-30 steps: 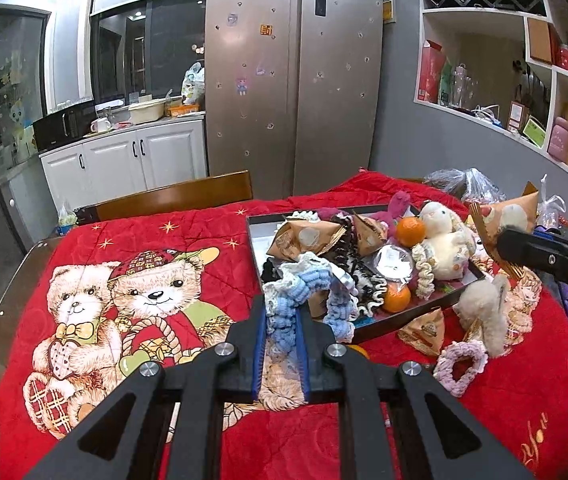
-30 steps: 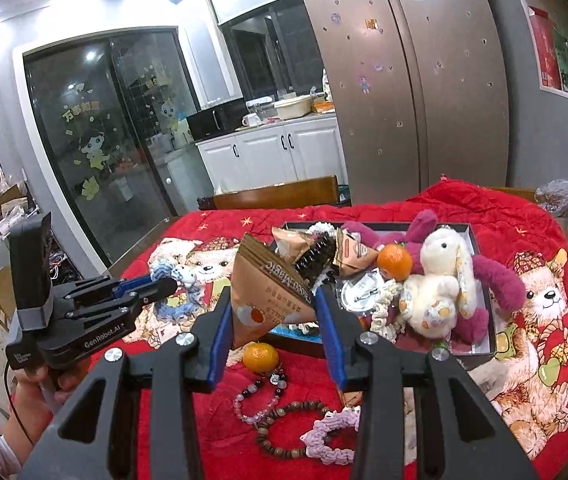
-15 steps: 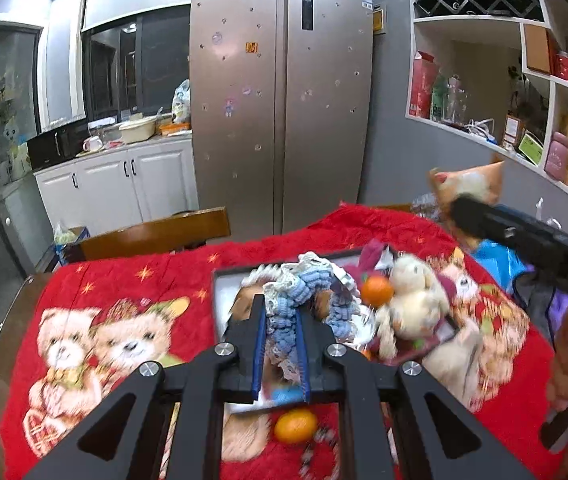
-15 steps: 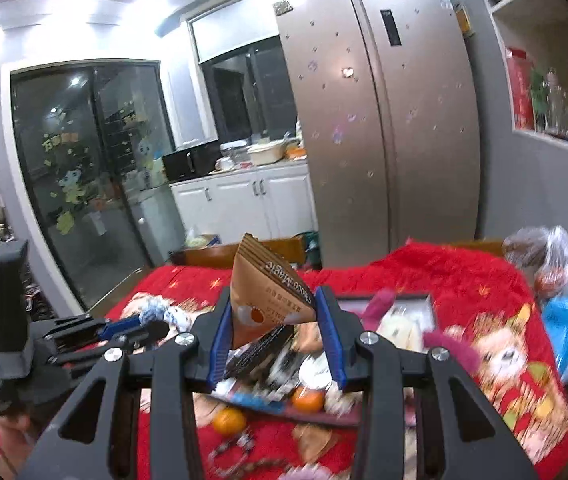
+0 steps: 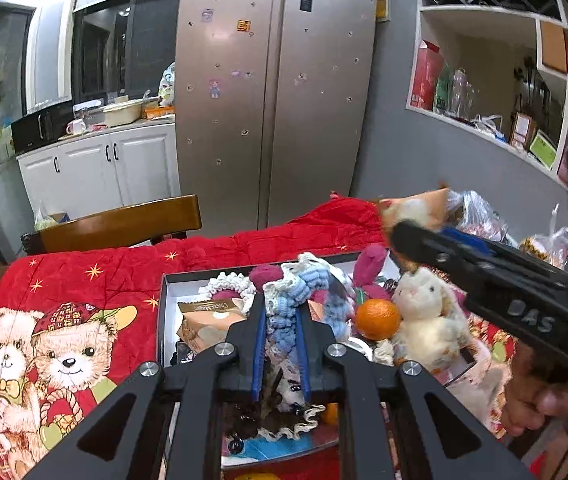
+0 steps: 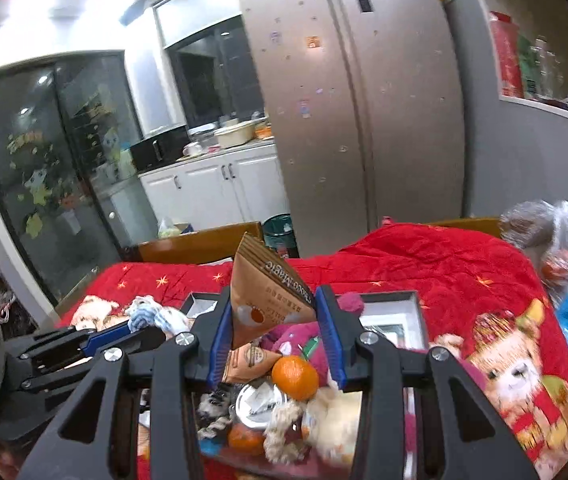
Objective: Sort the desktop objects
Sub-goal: 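Lift and carry the scrunchie with the left gripper while the right gripper carries the packet to the box, then lower both held items into the black box and open both grippers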
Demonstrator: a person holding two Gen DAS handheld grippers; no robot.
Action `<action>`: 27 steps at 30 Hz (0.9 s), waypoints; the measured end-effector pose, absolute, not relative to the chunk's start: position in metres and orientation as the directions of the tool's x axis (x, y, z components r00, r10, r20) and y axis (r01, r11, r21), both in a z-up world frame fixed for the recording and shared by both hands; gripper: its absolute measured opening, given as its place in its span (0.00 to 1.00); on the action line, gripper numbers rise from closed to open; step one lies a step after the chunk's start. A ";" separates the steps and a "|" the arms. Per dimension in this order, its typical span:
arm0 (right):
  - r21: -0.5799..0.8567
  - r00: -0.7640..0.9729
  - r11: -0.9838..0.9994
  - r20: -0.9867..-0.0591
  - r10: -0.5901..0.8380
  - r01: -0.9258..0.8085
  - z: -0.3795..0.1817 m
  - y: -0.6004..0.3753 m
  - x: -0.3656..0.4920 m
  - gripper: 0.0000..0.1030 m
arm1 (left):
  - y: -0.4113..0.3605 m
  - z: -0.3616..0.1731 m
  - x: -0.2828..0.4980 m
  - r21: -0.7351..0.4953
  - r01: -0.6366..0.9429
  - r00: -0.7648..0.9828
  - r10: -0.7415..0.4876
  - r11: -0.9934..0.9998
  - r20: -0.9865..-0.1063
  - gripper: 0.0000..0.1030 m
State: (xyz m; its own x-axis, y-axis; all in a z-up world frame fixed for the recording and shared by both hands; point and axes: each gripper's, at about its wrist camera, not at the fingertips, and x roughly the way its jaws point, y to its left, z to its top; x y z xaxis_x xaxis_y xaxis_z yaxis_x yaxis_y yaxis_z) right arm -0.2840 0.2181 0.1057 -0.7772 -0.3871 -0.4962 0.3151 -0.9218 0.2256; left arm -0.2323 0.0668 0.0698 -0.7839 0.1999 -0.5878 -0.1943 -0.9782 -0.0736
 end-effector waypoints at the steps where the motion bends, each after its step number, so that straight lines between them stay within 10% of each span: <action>1: 0.235 -0.765 -0.922 -0.514 -0.387 0.309 0.099 0.219 -0.290 0.40 | 0.067 0.067 -0.233 -0.065 -0.182 -0.783 0.184 -0.981 -0.594 0.13; 27: 0.289 -0.729 -0.911 -0.548 -0.410 0.294 0.066 0.223 -0.305 0.40 | 0.069 0.049 -0.242 -0.075 -0.169 -0.742 0.176 -0.983 -0.647 0.13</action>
State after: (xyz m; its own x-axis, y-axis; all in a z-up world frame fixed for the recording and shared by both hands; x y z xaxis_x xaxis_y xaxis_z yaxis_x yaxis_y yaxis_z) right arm -0.3047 0.2228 0.0655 -0.7289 -0.4097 -0.5485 0.2944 -0.9109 0.2892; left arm -0.2415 0.0687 0.0488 -0.7417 0.1764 -0.6471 -0.1686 -0.9829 -0.0746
